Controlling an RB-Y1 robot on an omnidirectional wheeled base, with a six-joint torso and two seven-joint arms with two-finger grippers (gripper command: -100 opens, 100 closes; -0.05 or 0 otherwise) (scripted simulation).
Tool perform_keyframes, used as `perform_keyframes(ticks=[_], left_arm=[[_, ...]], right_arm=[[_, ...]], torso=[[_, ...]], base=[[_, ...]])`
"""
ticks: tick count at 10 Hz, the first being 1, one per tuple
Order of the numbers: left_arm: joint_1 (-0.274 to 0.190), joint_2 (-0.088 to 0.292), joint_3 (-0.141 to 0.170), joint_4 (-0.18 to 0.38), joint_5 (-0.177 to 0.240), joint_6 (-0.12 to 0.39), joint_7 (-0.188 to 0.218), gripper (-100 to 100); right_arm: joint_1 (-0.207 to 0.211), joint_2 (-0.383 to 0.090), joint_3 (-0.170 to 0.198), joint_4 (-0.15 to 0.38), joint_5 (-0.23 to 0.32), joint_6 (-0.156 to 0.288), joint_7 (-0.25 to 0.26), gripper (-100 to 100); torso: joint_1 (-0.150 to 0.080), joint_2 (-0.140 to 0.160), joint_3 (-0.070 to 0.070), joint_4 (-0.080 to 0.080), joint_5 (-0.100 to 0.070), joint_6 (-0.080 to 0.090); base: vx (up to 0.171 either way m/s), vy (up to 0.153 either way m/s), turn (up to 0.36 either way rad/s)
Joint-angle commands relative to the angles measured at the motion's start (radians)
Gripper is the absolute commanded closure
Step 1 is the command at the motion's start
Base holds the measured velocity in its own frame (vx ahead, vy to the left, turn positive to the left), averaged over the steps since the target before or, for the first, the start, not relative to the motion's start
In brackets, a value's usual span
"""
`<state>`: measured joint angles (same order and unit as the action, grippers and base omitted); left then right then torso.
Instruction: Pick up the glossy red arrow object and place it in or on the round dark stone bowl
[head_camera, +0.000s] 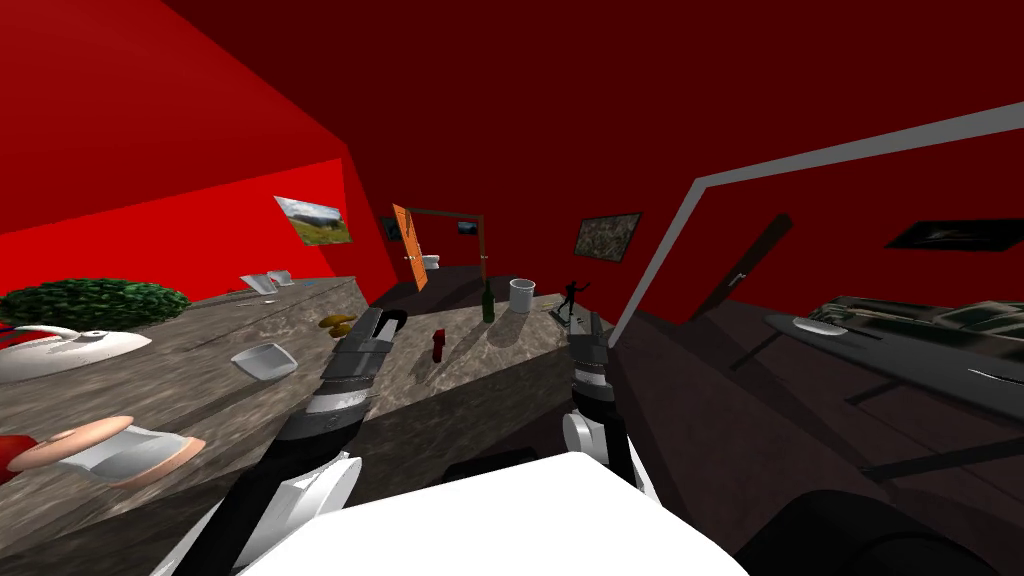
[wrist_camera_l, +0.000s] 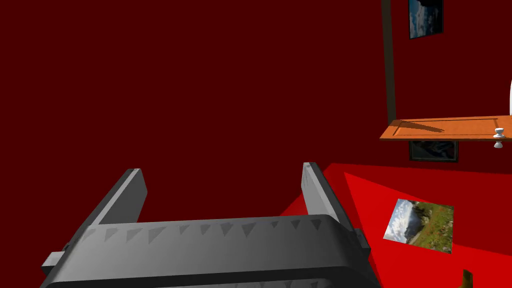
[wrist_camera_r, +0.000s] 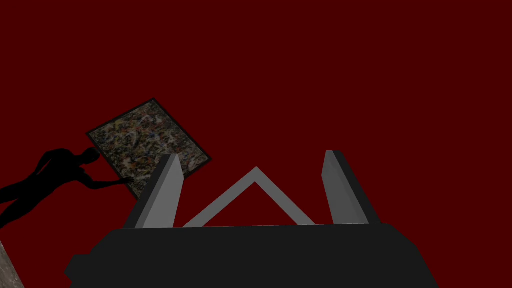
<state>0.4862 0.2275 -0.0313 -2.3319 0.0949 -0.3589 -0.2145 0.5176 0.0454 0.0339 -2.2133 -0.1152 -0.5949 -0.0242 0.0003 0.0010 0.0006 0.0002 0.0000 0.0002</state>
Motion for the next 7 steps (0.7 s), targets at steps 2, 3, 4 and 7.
perform_keyframes(ticks=[2,3,4,7], left_arm=[[-0.005,0.064,0.015,0.017,0.035,0.037,-0.021,-100],[-0.008,0.104,0.025,0.026,0.060,0.067,-0.036,-100],[-0.010,0.134,0.036,0.037,0.087,0.099,-0.052,-100],[-0.011,0.195,0.047,0.048,0.115,0.133,-0.068,-100]], right_arm=[[0.000,0.000,0.000,0.000,0.000,0.000,0.000,0],[0.000,0.000,0.000,0.000,0.000,0.000,0.000,0],[0.000,0.000,0.000,0.000,0.000,0.000,0.000,0],[0.000,0.000,0.000,0.000,0.000,0.000,0.000,0]], torso=[[0.000,0.000,0.000,0.000,0.000,0.000],[0.001,0.000,0.000,0.000,0.000,0.000],[0.001,0.000,0.000,0.000,0.000,0.000],[0.001,0.000,0.000,0.000,0.000,0.000]], base=[[-0.016,0.005,-0.117],[-0.013,0.003,-0.133],[-0.022,0.006,-0.184],[-0.014,0.007,-0.099]])
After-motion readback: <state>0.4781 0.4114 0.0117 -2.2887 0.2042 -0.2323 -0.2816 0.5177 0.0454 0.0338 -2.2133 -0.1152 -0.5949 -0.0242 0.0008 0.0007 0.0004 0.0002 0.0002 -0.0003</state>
